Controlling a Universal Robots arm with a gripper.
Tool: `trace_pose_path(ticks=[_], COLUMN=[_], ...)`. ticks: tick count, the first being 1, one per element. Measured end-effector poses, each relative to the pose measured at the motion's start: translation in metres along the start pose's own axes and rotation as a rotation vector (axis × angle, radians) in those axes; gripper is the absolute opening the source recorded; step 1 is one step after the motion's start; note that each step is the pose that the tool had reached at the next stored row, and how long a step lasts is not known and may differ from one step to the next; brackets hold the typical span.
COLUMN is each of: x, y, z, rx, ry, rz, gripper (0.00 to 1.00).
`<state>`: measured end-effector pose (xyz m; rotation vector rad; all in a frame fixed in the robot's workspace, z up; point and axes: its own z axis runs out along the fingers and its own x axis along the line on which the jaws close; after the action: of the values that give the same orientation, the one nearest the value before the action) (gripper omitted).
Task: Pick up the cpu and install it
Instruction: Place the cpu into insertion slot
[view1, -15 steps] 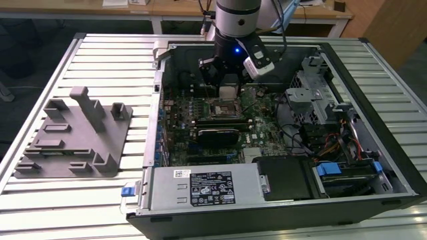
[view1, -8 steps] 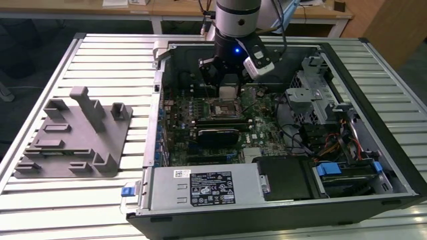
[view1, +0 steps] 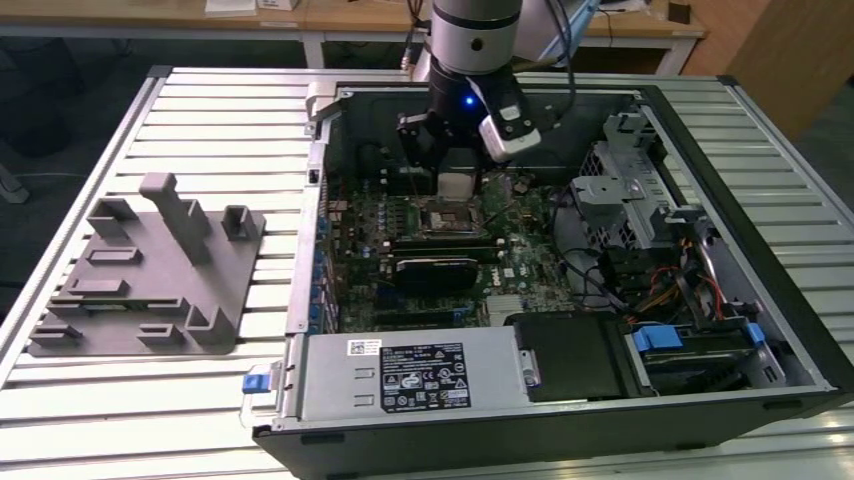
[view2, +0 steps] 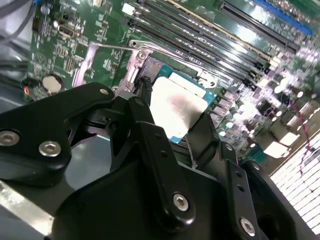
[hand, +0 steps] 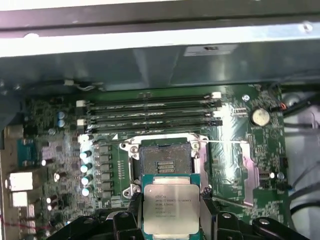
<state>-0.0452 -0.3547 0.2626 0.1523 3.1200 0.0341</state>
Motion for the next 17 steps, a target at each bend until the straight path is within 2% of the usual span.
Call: trace_pose_path(ticks=[17], x=[0.0000], y=[0.0000], z=[0.0004], rx=[0.0051], ry=[-0.0070], rz=[0.309], gripper=[0.54])
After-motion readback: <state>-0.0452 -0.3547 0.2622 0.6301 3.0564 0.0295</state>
